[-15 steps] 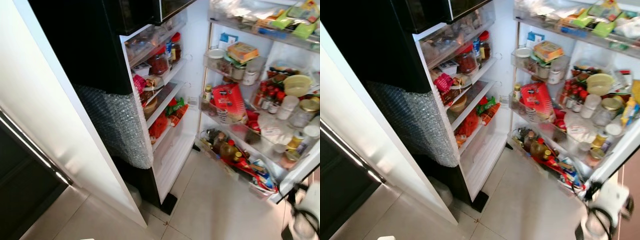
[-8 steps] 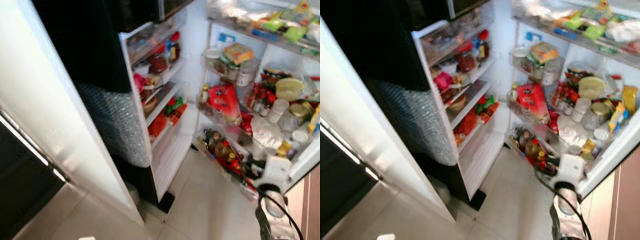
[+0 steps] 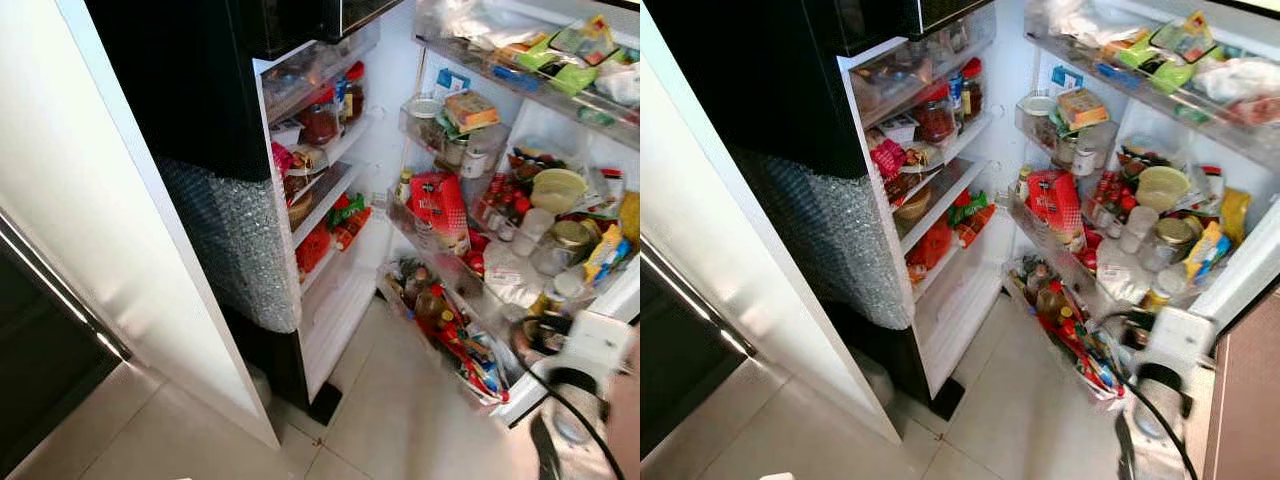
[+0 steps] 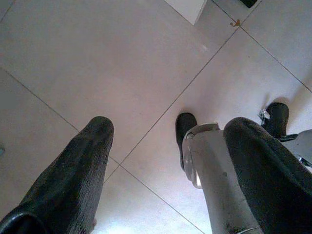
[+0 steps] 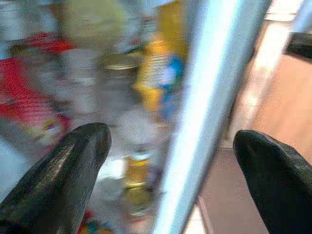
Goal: Restocking fridge
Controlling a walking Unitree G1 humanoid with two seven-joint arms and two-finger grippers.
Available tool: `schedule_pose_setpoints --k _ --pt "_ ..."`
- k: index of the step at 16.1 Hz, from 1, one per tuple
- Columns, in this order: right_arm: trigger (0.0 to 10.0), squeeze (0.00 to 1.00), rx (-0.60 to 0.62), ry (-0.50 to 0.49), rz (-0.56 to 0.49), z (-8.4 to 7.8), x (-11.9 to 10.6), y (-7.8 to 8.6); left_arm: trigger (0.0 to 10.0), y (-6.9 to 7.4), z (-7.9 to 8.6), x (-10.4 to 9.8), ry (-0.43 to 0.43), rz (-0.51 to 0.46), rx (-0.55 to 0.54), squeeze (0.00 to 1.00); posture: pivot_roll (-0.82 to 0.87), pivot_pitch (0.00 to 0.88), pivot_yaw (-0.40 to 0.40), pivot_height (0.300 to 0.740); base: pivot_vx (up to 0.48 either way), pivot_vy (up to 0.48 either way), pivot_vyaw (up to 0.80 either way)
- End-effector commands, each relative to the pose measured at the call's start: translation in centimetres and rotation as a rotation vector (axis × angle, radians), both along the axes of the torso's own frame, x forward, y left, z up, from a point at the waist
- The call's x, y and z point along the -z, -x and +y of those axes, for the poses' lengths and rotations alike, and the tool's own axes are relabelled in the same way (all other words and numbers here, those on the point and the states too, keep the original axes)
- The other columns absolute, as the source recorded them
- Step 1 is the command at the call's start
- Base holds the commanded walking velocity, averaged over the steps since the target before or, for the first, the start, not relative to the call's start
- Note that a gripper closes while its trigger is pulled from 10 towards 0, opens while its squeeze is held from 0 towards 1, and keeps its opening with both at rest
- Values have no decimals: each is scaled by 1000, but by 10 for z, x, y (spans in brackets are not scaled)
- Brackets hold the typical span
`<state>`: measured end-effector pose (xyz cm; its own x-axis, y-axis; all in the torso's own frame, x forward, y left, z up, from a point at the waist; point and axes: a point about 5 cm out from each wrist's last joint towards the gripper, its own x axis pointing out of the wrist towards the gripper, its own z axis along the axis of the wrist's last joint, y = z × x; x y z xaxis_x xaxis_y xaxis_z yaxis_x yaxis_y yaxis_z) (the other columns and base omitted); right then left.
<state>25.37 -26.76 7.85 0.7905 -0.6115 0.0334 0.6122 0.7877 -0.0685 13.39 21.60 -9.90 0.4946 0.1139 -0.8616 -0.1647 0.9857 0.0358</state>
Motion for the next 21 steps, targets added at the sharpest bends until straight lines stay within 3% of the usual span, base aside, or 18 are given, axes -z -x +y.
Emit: schedule_pose_setpoints --k 1,4,9,21 --pt "10000 0 72 20 -8 -8 -5 8 10000 5 2 1 -5 17 -1 0 -197 0 47 740 0 0 0" --pt "10000 0 138 25 -9 -19 -10 14 10000 5 2 1 -7 15 17 0 -204 0 54 740 0 0 0" --pt "10000 0 170 -24 -28 -23 -18 4 10000 2 1 0 -3 2 23 0 -195 0 45 740 0 0 0" --pt "10000 0 187 -76 -24 -14 -16 -2 10000 1 5 -1 -12 3 8 0 -174 0 64 740 0 0 0"
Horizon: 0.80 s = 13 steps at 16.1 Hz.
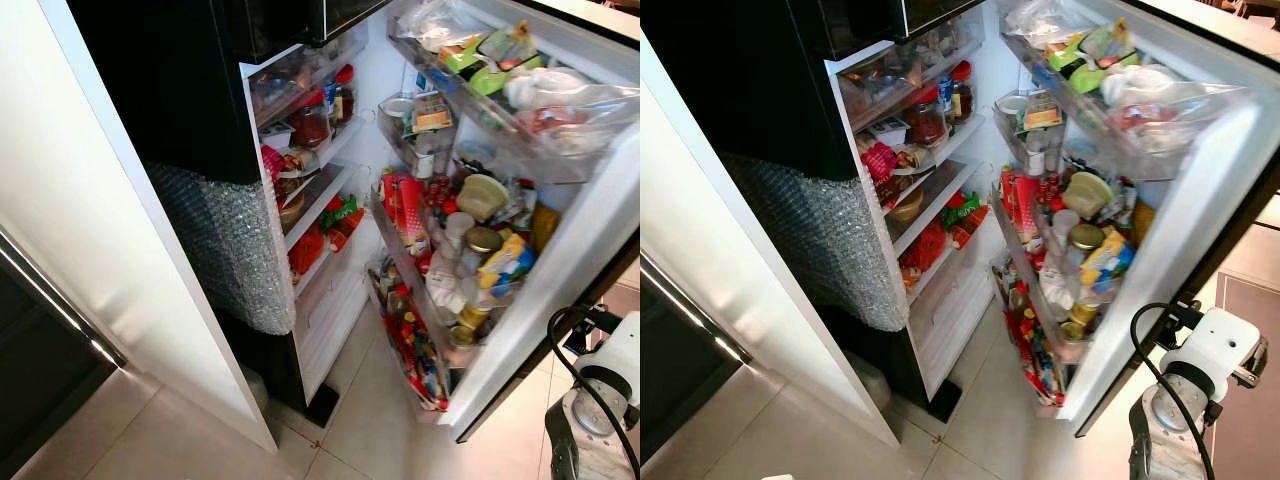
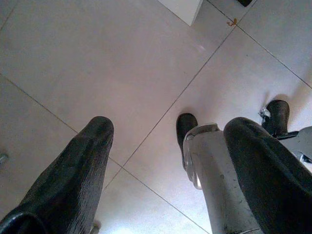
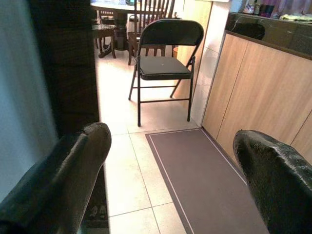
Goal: Restocking fridge
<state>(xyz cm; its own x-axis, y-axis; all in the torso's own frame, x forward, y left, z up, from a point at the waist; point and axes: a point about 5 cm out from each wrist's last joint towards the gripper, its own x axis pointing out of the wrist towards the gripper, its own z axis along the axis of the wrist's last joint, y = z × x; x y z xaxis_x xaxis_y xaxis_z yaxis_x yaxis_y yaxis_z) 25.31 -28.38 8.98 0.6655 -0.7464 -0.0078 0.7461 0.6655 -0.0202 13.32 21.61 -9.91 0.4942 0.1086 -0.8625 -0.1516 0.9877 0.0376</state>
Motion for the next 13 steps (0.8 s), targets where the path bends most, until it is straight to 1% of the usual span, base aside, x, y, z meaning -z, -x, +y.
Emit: schedule_pose_setpoints --k 1,5,7,8,9,10,11,12,13 --pt "10000 0 5 -11 -22 2 -5 -3 10000 0 5 -1 -11 0 -4 0 -174 0 64 740 0 0 0" --pt "10000 0 -30 -25 -22 7 -4 -7 10000 0 5 -1 -13 0 4 0 -170 0 67 740 0 0 0" --pt "10000 0 -62 -33 -19 11 -3 -10 10000 0 6 -1 -13 0 5 0 -169 0 68 740 0 0 0" --pt "10000 0 -175 -58 1 23 1 -17 10000 0 6 -1 -14 2 6 0 -167 0 68 740 0 0 0" --pt "10000 0 -175 -58 1 23 1 -17 10000 0 6 -1 -14 2 6 0 -167 0 68 740 0 0 0" --pt "10000 0 -254 -65 10 31 2 -21 10000 0 6 -1 -14 2 6 0 -166 0 68 740 0 0 0" --pt "10000 0 -437 -74 39 51 5 -29 10000 0 6 -1 -15 3 7 0 -168 0 68 740 0 0 0" --pt "10000 0 -578 -17 72 67 5 -33 10000 0 6 -1 -15 3 9 0 -168 0 68 740 0 0 0" --pt "10000 0 -630 15 83 74 5 -33 10000 0 6 -1 -14 4 10 0 -168 0 68 740 0 0 0"
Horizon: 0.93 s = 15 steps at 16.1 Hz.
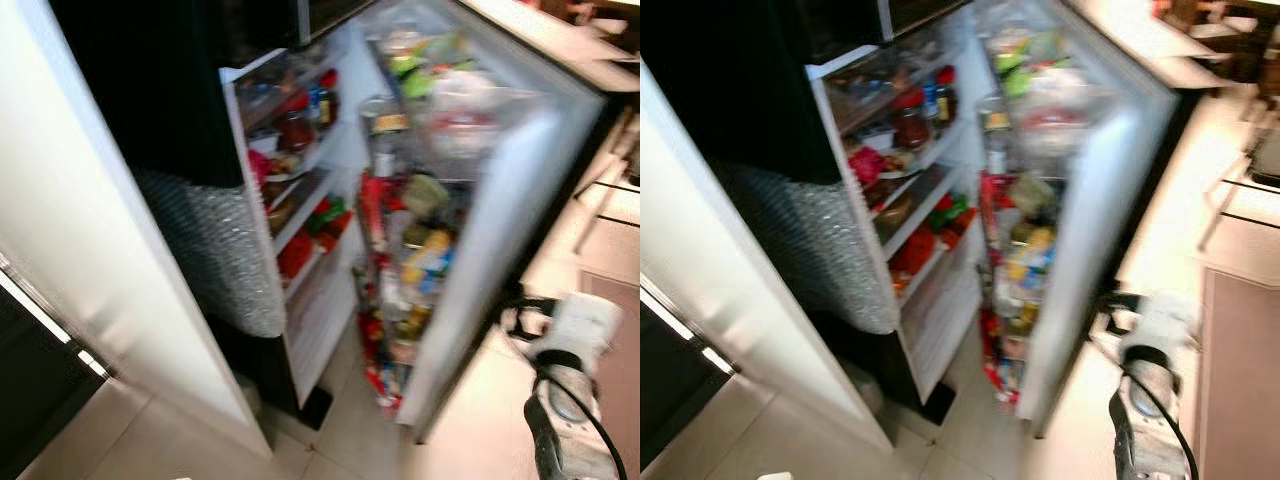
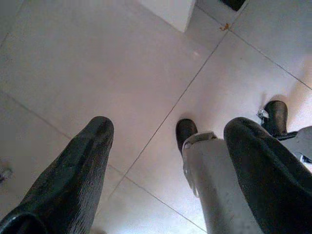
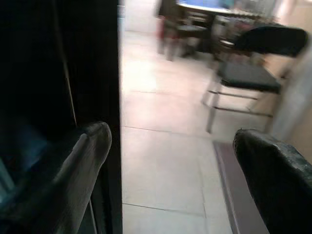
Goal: Restocking fridge
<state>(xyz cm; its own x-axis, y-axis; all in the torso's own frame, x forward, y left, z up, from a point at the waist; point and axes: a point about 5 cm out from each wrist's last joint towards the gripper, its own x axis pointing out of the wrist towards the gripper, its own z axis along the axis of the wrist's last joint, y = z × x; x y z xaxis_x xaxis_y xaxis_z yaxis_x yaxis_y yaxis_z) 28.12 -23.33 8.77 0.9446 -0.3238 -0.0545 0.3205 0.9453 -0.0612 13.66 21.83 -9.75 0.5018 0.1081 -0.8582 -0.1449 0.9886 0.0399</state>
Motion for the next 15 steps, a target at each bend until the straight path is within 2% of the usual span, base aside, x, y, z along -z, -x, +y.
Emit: schedule_pose_setpoints --k 1,3,4,5,8,11,12,15 --pt "10000 0 -125 -1 19 26 3 -5 10000 4 4 0 -10 11 3 0 -167 0 67 740 0 0 0" --pt "10000 0 -235 -37 29 43 3 -8 10000 4 4 0 -8 11 3 0 -166 0 66 740 0 0 0" --pt "10000 0 -354 -43 35 59 2 -11 10000 4 4 1 -7 12 5 0 -165 0 66 740 0 0 0" --pt "10000 0 -535 -21 36 86 -2 -13 10000 4 4 0 -8 12 6 0 -167 0 65 740 0 0 0" --pt "10000 0 -712 8 44 117 -5 -13 10000 3 4 0 -10 10 4 0 -155 0 61 740 0 0 0" --pt "10000 0 -692 -4 45 114 -4 -14 10000 3 3 0 -10 9 1 0 -155 0 61 740 0 0 0" --pt "10000 0 -640 -20 47 104 -3 -15 10000 3 3 0 -10 10 2 0 -156 0 61 740 0 0 0" --pt "10000 0 -389 -103 37 62 0 -16 10000 3 4 0 -10 12 4 0 -157 0 63 740 0 0 0"
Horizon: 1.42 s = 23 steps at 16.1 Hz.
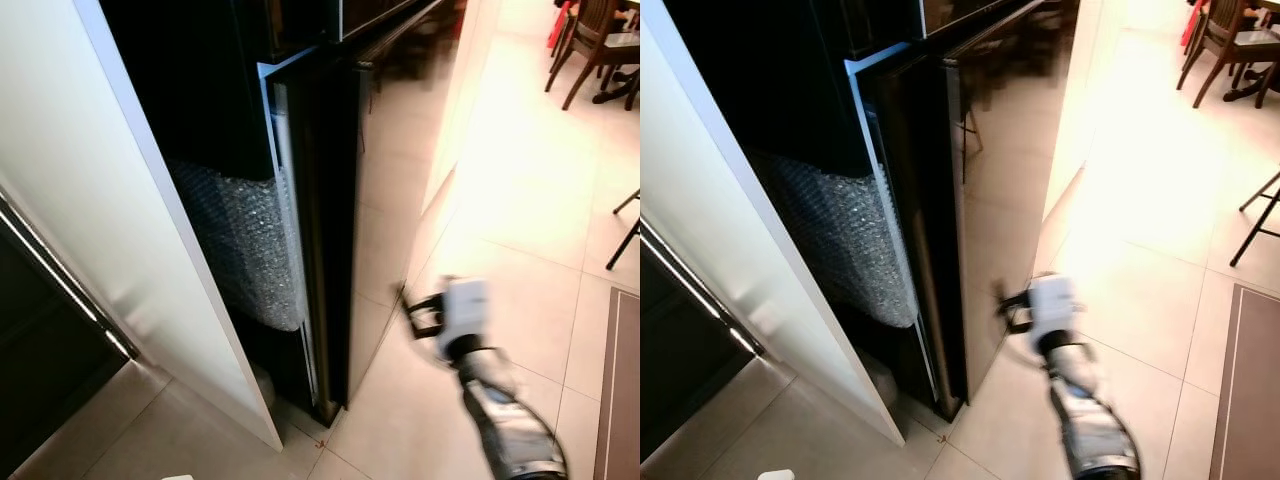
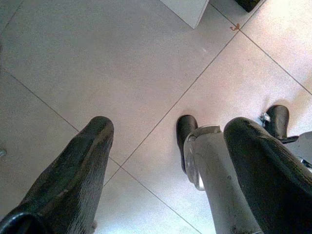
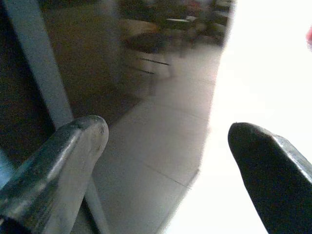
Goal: Restocking fridge
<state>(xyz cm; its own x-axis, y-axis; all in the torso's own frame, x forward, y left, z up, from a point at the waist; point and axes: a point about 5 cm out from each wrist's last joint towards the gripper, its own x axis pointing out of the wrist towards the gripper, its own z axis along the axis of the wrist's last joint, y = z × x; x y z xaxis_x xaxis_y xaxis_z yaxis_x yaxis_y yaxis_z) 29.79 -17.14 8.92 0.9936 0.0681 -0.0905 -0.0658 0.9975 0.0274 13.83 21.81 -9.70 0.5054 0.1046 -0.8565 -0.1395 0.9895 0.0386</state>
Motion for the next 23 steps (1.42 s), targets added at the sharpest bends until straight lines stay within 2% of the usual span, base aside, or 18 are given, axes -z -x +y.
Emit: schedule_pose_setpoints --k 1,2,3,5,7,8,9,10,11,12,13,14,17,18,19,22,23 --pt "10000 0 97 -26 31 -19 5 2 10000 5 4 1 -10 16 1 0 -158 0 64 740 0 0 0" --pt "10000 0 230 -53 64 -49 14 7 10000 5 4 1 -10 16 6 0 -163 0 66 740 0 0 0" --pt "10000 0 301 -72 79 -64 19 11 10000 5 4 1 -10 15 7 0 -162 0 66 740 0 0 0" --pt "10000 0 472 -161 172 -99 43 25 10000 4 4 1 -14 15 13 0 -159 0 67 740 0 0 0" --pt "10000 0 542 -192 286 -114 71 42 10000 4 4 1 -14 15 18 0 -168 0 76 740 0 0 0" --pt "10000 0 531 -162 414 -114 96 59 10000 4 4 0 -17 19 31 0 -169 0 83 740 0 0 0" --pt "10000 0 452 -86 598 -102 127 84 10000 3 4 0 -21 22 41 0 -166 0 84 740 0 0 0" --pt "10000 0 378 -33 703 -91 143 99 10000 3 4 0 -25 25 45 0 -154 0 82 740 0 0 0" --pt "10000 0 239 -4 805 -72 158 115 10000 4 5 0 -25 24 43 0 -150 0 79 740 0 0 0" --pt "10000 0 68 100 914 -55 173 135 10000 4 5 1 -25 26 42 0 -150 0 79 740 0 0 0" --pt "10000 0 -25 183 986 -49 182 152 10000 4 4 1 -28 31 44 0 -130 0 66 740 0 0 0" --pt "10000 0 -40 190 1001 -47 185 158 10000 5 3 1 -24 30 41 0 -114 0 61 740 0 0 0" --pt "10000 0 3 113 990 -39 189 167 10000 6 3 2 -29 47 59 0 -114 0 61 740 0 0 0" --pt "10000 0 10 96 1007 -41 193 184 10000 5 4 1 -35 48 59 0 -92 0 60 740 0 0 0" --pt "10000 0 21 79 1010 -41 195 191 10000 4 5 1 -41 43 52 0 -76 0 52 740 0 0 0" --pt "10000 0 48 61 997 -49 192 185 10000 3 6 0 -47 33 45 0 -13 0 25 740 0 0 0" --pt "10000 0 60 57 998 -46 192 183 10000 3 5 0 -47 33 42 0 -11 0 22 740 0 0 0"
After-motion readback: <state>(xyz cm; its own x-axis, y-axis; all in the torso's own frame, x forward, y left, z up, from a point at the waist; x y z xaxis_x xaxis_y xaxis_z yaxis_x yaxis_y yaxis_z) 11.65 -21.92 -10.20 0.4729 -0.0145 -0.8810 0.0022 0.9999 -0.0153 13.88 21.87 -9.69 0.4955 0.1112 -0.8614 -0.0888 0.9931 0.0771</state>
